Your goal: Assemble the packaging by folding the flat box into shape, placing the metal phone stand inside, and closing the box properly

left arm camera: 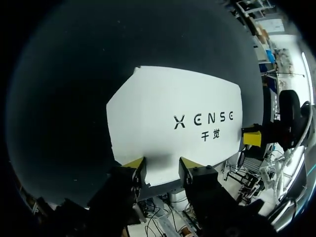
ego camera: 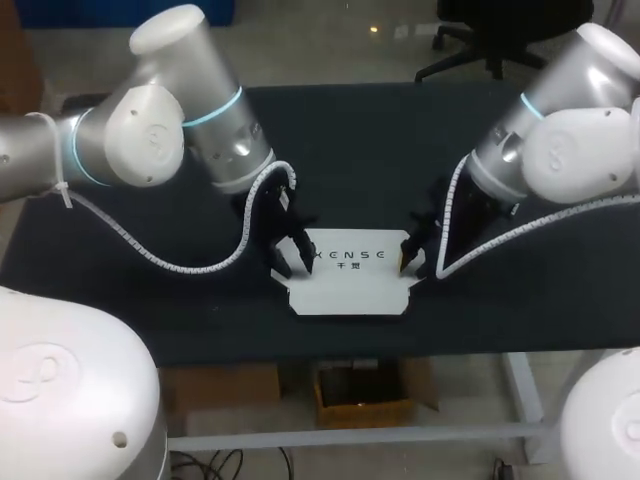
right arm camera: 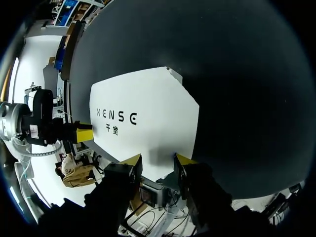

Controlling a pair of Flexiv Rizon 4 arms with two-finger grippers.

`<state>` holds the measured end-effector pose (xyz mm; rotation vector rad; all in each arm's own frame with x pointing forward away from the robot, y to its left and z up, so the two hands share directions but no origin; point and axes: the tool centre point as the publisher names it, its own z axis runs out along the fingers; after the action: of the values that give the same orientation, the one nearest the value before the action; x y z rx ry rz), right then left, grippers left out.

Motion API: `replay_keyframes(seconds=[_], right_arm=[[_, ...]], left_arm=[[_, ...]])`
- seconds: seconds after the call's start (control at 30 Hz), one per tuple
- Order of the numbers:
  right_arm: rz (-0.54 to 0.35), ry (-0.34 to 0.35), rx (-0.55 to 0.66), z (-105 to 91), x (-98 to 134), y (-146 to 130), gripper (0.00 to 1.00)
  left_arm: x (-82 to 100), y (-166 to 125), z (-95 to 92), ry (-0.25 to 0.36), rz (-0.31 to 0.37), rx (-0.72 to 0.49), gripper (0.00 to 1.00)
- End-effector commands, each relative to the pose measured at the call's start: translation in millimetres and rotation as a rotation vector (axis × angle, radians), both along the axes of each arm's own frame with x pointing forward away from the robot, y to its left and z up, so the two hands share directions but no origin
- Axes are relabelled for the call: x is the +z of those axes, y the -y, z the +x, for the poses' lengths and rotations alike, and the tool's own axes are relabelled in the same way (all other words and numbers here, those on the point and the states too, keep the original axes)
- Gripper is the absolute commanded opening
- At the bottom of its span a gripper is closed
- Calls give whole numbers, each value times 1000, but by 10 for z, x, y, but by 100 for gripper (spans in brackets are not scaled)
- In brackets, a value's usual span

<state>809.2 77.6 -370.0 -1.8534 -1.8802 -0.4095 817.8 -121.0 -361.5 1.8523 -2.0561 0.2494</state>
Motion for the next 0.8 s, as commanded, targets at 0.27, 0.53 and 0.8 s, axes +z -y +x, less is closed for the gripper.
replay_keyframes(seconds=[0.27, 0.53, 0.8], right_arm=[[4, 39, -15, -41, -11, -13, 38], [13, 42, -22, -27, -25, -15, 38], [32, 52, -54, -24, -65, 6, 37]], left_arm=[[-28, -103, -28, 104, -26, 14, 46], [-41, -130, 26, 149, -33, 3, 45], [-81, -109, 70, 164, -43, 3, 45]])
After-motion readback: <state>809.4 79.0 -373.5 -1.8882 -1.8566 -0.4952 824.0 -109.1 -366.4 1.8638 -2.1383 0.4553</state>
